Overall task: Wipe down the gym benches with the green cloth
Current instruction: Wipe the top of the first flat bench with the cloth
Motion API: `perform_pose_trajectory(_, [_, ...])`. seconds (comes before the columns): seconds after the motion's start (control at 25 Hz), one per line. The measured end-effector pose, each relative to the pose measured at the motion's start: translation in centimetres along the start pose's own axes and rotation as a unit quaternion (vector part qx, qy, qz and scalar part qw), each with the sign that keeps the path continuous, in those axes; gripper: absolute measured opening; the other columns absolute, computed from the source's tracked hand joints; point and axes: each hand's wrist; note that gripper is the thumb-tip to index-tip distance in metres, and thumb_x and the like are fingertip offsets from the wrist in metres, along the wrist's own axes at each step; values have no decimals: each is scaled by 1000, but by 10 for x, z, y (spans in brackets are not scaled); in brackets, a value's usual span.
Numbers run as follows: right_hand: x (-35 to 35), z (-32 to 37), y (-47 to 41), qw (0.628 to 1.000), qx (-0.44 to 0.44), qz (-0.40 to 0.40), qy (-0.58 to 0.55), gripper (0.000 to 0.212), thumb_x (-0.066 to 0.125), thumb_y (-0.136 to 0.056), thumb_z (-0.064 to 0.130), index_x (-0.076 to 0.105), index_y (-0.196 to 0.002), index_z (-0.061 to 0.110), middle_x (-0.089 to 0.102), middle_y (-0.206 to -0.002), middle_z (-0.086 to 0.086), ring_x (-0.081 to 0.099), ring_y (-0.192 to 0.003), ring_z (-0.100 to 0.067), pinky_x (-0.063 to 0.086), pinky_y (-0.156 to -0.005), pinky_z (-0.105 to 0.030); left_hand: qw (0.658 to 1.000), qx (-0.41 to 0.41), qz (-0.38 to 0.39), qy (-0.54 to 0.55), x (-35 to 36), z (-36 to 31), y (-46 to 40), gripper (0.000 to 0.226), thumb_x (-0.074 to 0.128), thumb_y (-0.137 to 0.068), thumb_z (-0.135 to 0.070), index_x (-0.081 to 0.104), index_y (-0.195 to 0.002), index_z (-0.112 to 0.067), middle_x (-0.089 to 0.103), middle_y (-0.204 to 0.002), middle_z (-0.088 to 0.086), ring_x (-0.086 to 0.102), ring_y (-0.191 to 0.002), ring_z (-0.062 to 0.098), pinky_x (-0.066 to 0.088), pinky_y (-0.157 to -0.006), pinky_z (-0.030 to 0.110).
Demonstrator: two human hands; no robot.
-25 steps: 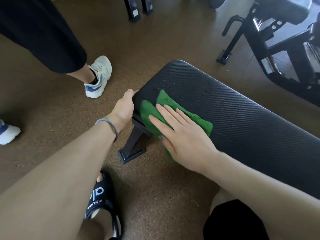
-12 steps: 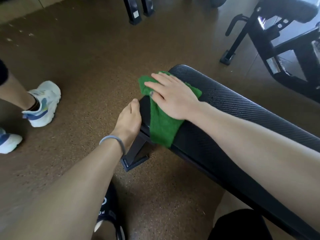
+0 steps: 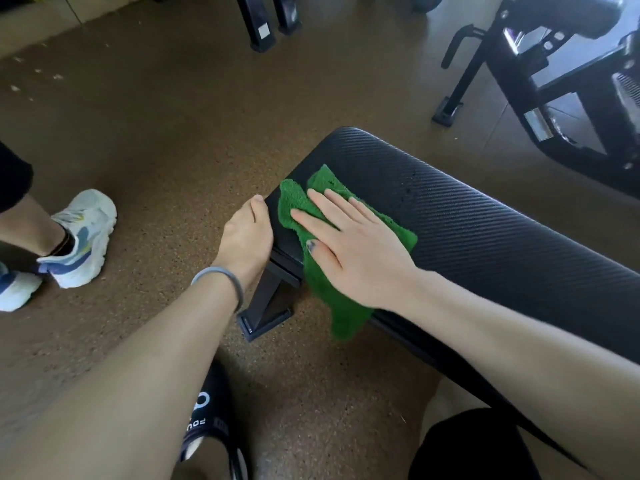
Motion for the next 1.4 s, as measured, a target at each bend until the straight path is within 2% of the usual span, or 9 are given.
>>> perform_pose_trajectory(0.12, [-8, -32, -55, 999, 20, 19, 18, 51, 23, -111, 38, 26, -162, 34, 14, -173, -2, 10, -159, -21, 4, -128, -39, 999, 9, -23, -28, 3, -2, 4, 47, 21, -113, -32, 48, -147, -13, 54, -147, 15, 46, -139, 34, 34, -109, 36])
perform_pose_trajectory(0.32, [-10, -51, -94, 988, 154, -8, -5, 53, 23, -110, 38, 26, -163, 32, 12, -173, -2, 8, -160, -21, 5, -129, -40, 993, 76, -51, -76, 17, -20, 11, 54, 27, -111, -33, 27, -162, -15, 31, -167, 7, 27, -154, 26, 20, -124, 40])
perform_pose_trajectory(0.56, [-1, -23, 44, 996, 84, -23, 7, 55, 26, -107, 41, 33, -161, 33, 22, -171, -1, 17, -158, -22, 10, -130, -40, 976, 86, -145, -140, 43, -24, 18, 51, 28, -109, -30, 39, -157, -19, 41, -162, 3, 33, -149, 25, 23, -122, 44])
perform_pose_trajectory(0.72, [-14, -95, -5, 991, 131, -20, 33, 52, 27, -109, 38, 29, -161, 35, 21, -171, -2, 19, -158, -23, 11, -128, -41, 971, 83, -177, -140, 48, -27, 16, 50, 28, -106, -30, 45, -152, -21, 48, -157, 1, 40, -144, 25, 29, -119, 45])
perform_pose_trajectory(0.84, [-19, -135, -46, 972, 233, -26, 11, 52, 25, -109, 39, 29, -161, 35, 40, -160, -5, 41, -144, -30, 31, -115, -44, 969, 79, -196, -127, 51, -25, 17, 51, 26, -103, -30, 49, -149, -23, 51, -153, 0, 43, -141, 24, 31, -117, 45])
perform_pose_trajectory(0.92, [-17, -130, -54, 961, 277, -30, -1, 54, 23, -108, 40, 27, -161, 34, 46, -154, -7, 46, -137, -32, 34, -111, -45, 968, 81, -198, -127, 50, -25, 17, 52, 26, -102, -30, 50, -148, -23, 52, -153, 0, 44, -140, 24, 32, -116, 45])
perform_pose_trajectory(1.12, [-6, -82, 39, 967, 247, -64, 22, 58, 23, -105, 42, 33, -161, 28, 26, -169, -10, 21, -156, -29, 13, -129, -43, 968, 86, -197, -130, 50, -25, 18, 52, 27, -101, -30, 49, -148, -23, 52, -153, 0, 43, -140, 25, 34, -116, 48])
perform_pose_trajectory(1.28, [-15, -100, 62, 978, 204, -40, 22, 56, 25, -106, 40, 34, -160, 32, 27, -169, -7, 22, -156, -28, 15, -128, -42, 968, 84, -196, -135, 51, -26, 17, 52, 28, -100, -29, 49, -148, -23, 51, -154, 0, 42, -141, 26, 33, -117, 49])
perform_pose_trajectory(1.4, [-25, -134, 14, 963, 268, -35, 7, 52, 25, -108, 39, 36, -158, 32, 44, -154, -10, 41, -142, -33, 30, -116, -45, 968, 79, -202, -124, 51, -26, 16, 51, 31, -100, -28, 49, -147, -23, 52, -153, 0, 43, -141, 26, 34, -116, 51])
Point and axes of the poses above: each hand's wrist, its own y-axis away from the middle knuckle, its own x-axis out of the palm, z = x × y
